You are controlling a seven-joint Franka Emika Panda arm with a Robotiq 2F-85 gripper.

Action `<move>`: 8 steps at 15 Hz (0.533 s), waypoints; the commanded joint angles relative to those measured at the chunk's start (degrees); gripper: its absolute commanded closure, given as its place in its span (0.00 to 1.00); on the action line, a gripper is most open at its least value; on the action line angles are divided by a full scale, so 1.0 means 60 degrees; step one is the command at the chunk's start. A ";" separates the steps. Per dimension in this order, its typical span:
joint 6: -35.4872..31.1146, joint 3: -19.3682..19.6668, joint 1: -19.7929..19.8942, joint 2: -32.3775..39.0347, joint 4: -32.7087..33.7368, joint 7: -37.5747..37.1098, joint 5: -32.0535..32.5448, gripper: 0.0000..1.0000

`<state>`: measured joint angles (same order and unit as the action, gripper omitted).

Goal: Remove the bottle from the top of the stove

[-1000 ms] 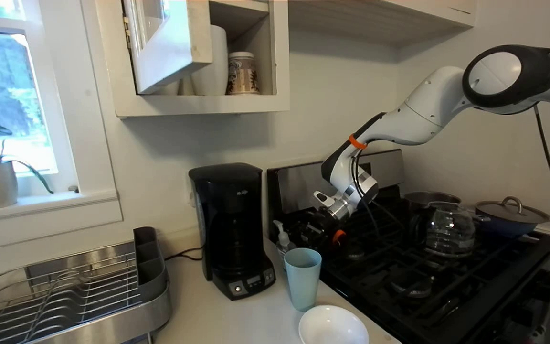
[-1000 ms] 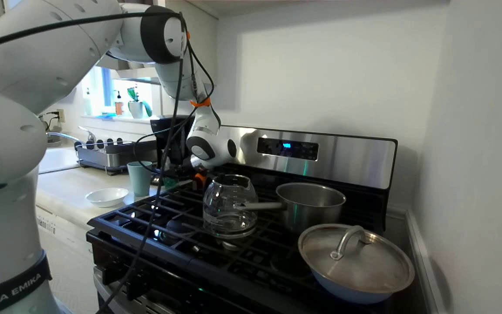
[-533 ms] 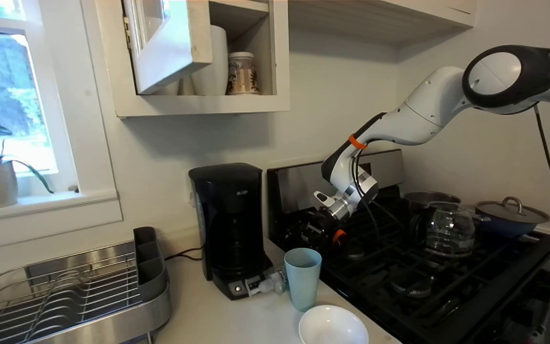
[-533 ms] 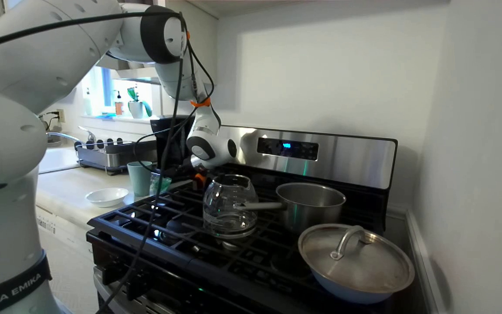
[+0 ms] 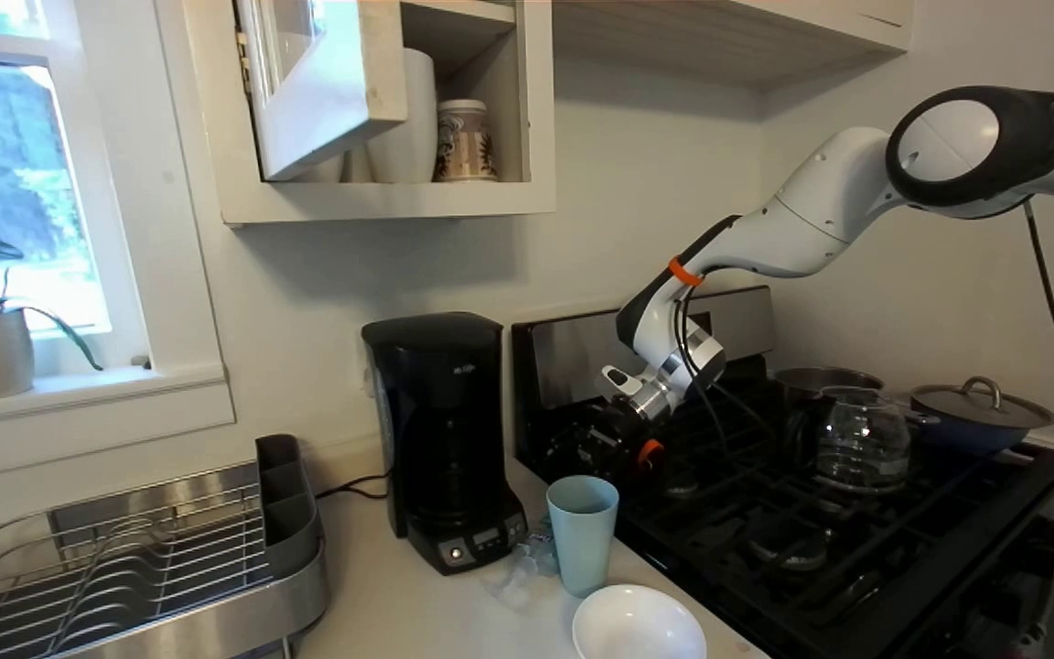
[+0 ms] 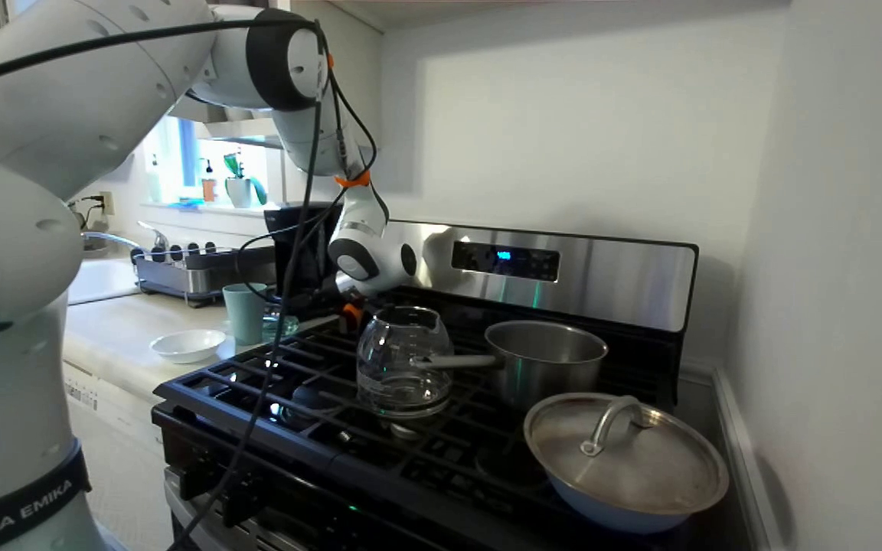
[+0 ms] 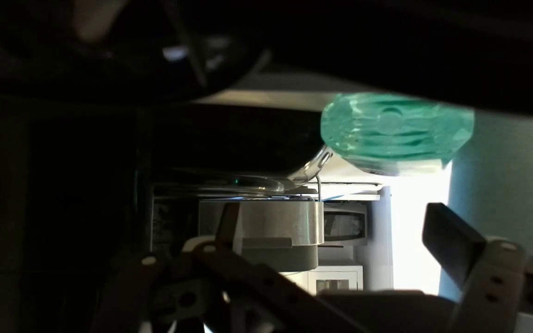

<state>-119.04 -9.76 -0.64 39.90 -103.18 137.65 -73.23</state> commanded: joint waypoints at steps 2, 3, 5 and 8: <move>-0.0253 0.0523 -0.0310 -0.1242 -0.0626 -0.0458 0.0372 0.00; -0.0435 0.0681 -0.0418 -0.1529 -0.0723 -0.0691 0.0613 0.00; -0.0677 0.0903 -0.0553 -0.2128 -0.0904 -0.1278 0.1186 0.00; -0.1031 0.1096 -0.0794 -0.2966 -0.1264 -0.2681 0.2508 0.00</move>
<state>-121.94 -5.04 -2.91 28.89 -106.52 128.66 -64.88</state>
